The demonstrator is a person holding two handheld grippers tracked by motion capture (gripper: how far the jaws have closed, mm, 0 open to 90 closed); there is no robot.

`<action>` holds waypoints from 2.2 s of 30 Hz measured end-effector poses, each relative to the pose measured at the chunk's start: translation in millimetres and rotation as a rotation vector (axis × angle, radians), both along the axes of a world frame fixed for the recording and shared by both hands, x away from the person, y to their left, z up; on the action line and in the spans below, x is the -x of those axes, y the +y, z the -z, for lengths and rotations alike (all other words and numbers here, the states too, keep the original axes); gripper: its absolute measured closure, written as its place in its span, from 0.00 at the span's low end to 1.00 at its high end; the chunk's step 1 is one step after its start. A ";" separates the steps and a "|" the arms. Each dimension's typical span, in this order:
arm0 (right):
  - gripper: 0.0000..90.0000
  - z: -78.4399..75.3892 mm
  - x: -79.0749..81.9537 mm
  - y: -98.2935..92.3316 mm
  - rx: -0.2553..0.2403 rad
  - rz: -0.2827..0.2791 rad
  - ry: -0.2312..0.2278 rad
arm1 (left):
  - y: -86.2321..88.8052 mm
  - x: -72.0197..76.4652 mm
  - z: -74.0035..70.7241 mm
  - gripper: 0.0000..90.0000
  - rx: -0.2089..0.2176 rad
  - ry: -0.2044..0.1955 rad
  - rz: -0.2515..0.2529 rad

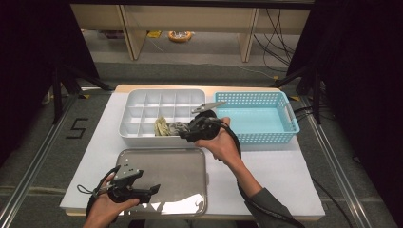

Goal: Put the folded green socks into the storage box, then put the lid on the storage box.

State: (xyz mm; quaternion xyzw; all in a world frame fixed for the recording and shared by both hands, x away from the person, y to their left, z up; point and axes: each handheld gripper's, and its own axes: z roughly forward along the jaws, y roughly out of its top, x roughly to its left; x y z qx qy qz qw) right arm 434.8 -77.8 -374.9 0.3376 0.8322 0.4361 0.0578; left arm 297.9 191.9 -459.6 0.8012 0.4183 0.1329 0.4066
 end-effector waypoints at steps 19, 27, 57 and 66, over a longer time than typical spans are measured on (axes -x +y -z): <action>0.37 45.1 43.9 -70.1 -0.002 0.061 0.144 | 39.1 1.7 -0.9 0.18 0.006 0.032 -0.076; 0.37 58.4 61.5 -97.3 -0.049 0.102 0.176 | 64.6 3.2 -2.4 0.19 -0.013 0.070 -0.128; 0.37 87.3 88.0 -100.7 -0.040 0.107 0.258 | 122.2 -8.5 10.8 0.39 -0.013 0.220 -0.204; 0.38 92.3 88.4 -99.3 -0.040 0.096 0.275 | 125.8 -15.0 22.2 0.47 0.031 0.301 -0.209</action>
